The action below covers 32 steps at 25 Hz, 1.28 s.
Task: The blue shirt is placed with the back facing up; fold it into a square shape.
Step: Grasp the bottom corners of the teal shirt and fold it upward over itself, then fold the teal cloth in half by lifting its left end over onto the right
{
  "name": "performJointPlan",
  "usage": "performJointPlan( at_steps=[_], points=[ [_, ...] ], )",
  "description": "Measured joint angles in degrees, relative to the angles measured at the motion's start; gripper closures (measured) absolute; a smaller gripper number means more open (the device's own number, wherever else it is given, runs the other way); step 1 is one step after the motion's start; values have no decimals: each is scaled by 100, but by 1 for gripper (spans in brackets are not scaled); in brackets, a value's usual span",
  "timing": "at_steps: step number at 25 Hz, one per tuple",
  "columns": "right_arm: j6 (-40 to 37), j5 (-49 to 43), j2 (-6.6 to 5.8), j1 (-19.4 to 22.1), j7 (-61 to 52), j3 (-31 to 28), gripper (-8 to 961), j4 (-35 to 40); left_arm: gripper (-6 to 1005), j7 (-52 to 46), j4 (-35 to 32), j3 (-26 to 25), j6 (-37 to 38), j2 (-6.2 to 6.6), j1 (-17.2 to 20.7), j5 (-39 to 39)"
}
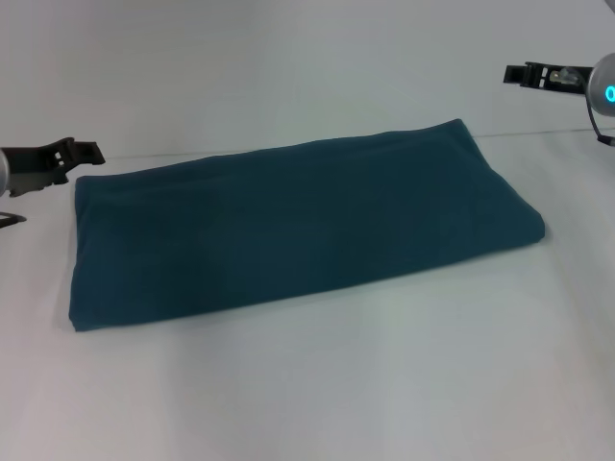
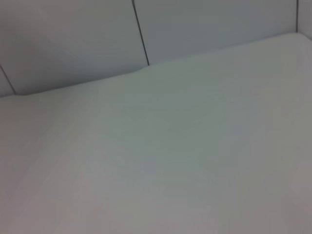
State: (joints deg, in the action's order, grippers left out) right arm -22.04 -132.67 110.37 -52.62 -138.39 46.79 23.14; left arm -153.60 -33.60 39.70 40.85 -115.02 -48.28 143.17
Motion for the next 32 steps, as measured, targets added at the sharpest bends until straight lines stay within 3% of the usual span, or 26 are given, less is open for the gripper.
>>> performJointPlan(
  at_steps=[4, 7, 12, 15, 22, 26, 32],
  points=[
    [-515, 10, 6, 206, -2, -208, 310, 260, 452, 23, -120, -5, 163, -4, 139, -186],
    [-1344, 208, 96, 531, 10, -517, 314, 745, 361, 155, -495, -3, 643, -89, 397, -567],
    [-2956, 1708, 288, 1541, 498, -801, 322, 1472, 298, 675, -1330, -2, 1741, -352, 1155, -1752],
    [-3854, 2665, 296, 2103, 950, -811, 327, 1456, 299, 824, -1380, -2, 2285, -371, 1531, -2338],
    [-5199, 3462, 235, 2919, 1521, -1057, 334, 1175, 298, 896, -1311, -26, 2903, -438, 2205, -3147],
    [-5539, 3420, 126, 3026, 1653, -1087, 333, 1093, 298, 963, -990, -75, 3113, -441, 2432, -3652],
    [-5683, 3286, 16, 2979, 1660, -1073, 332, 942, 299, 966, -363, -364, 3166, -440, 2473, -3766]
  ],
)
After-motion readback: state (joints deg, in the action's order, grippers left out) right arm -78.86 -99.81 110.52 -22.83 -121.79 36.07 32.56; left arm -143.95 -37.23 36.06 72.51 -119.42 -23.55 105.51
